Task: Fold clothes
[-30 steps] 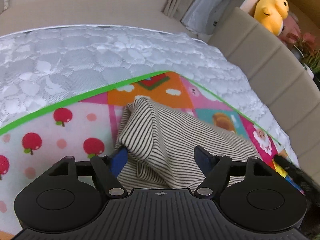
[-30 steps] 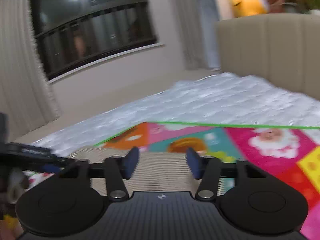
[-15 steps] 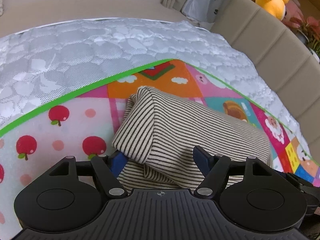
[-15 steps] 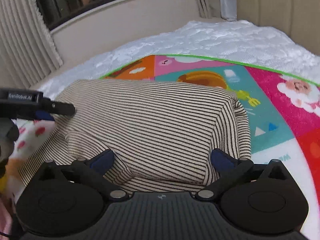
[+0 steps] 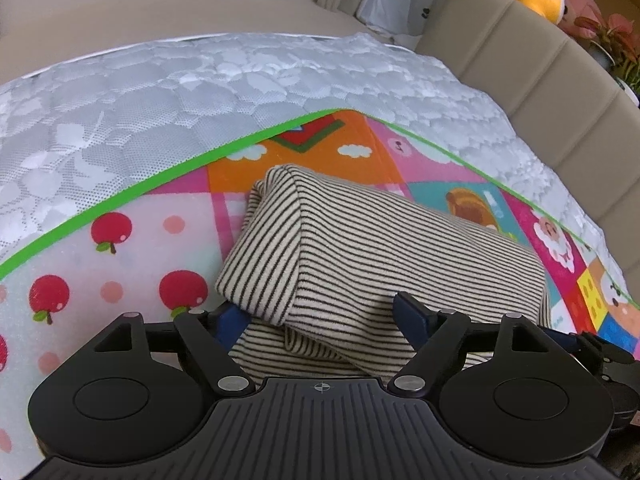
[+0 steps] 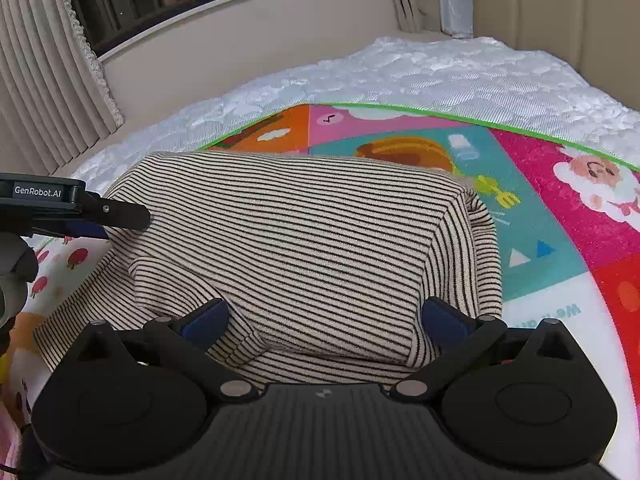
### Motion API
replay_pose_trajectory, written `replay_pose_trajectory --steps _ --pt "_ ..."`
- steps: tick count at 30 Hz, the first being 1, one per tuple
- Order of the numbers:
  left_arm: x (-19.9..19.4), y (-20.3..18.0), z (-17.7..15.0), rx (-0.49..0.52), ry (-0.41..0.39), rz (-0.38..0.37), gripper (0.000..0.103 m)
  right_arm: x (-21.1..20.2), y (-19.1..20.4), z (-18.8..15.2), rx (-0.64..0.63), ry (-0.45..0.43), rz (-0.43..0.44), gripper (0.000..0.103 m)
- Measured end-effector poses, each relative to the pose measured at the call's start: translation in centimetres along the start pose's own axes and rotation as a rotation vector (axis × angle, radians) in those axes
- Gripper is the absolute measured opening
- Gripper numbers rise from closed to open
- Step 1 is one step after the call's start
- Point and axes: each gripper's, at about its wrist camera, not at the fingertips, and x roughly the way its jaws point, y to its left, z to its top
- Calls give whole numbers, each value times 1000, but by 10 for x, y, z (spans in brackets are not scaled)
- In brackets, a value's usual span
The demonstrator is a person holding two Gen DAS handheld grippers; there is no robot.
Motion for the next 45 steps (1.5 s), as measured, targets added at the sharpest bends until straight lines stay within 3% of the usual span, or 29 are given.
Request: replay_pose_trajectory --steps 4,9,14,16,19,23,29,34,38,43,45 --pt "-1 2 0 -9 -1 10 86 -3 2 -1 -10 -10 -11 103" --pt "-2 4 1 -18 -5 9 86 -25 -4 6 55 -87 -5 103" --pt "-2 4 2 -18 -7 6 86 -39 -23 13 123 -125 -108 80" --pt "-2 4 2 -18 -7 10 86 -52 -41 15 205 -154 -155 70" --pt "-4 5 2 -25 -18 6 86 -73 -73 16 356 -194 -203 68" --pt "-5 9 5 -43 -36 -23 87 -73 -93 9 461 -150 -159 68" --pt "3 14 13 -54 -40 -17 87 -39 -51 7 314 -56 -106 68" --pt "9 14 16 -32 -37 7 74 0 -20 7 114 2 -151 67" --pt "8 6 12 20 -27 18 69 -3 -16 7 78 -24 -123 42" --pt "8 -3 7 85 -16 31 56 -10 -15 10 87 -42 -118 27" --pt "8 -7 6 110 -11 36 42 -19 -16 16 105 -53 -101 23"
